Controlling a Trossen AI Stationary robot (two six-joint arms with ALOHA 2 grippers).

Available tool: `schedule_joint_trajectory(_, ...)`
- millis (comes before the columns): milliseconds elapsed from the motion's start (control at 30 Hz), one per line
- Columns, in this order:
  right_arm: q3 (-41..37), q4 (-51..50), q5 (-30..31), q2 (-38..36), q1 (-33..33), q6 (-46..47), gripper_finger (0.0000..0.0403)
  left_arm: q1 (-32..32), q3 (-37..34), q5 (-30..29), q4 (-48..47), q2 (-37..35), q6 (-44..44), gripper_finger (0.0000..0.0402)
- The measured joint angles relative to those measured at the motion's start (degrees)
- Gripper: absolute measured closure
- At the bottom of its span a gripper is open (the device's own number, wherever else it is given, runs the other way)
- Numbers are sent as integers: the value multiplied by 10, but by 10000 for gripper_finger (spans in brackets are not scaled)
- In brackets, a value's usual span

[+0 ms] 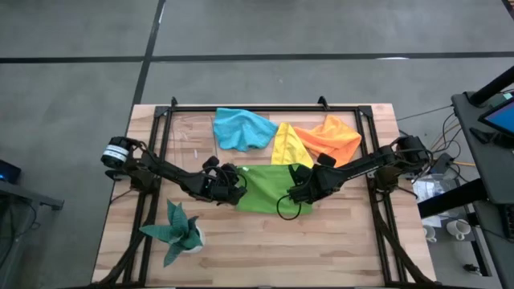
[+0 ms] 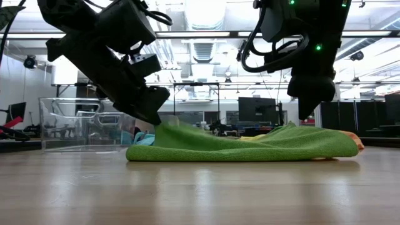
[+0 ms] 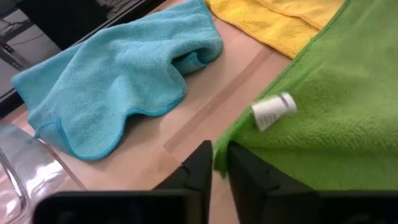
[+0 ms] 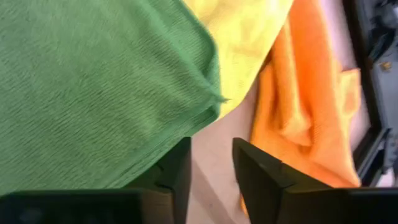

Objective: Roll microfiber towels into tight, uniform cylinder then place into a basket
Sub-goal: Fold the green microfiber towel

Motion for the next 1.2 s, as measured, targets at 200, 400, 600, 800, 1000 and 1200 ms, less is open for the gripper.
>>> schedule_joint_trajectory(200,10,-48,62,-1,0,-1,239,7,12,3,2,-11,52,278)
schedule_joint_trajectory(400,-1,-57,80,-43,3,-2,230,9,42,1,0,-37,159,215)
schedule_joint_trajectory(600,-75,37,82,-148,17,-9,229,-1,39,-1,13,-105,196,190)
schedule_joint_trajectory(800,-218,350,-51,-274,-20,-110,231,-1,-29,98,220,-135,308,189)
schedule_joint_trajectory(1000,-240,396,-145,-297,-112,-148,305,24,-59,233,358,-132,360,222)
schedule_joint_trajectory(1200,-212,422,-191,-251,-202,-213,389,44,-74,235,364,-131,358,359)
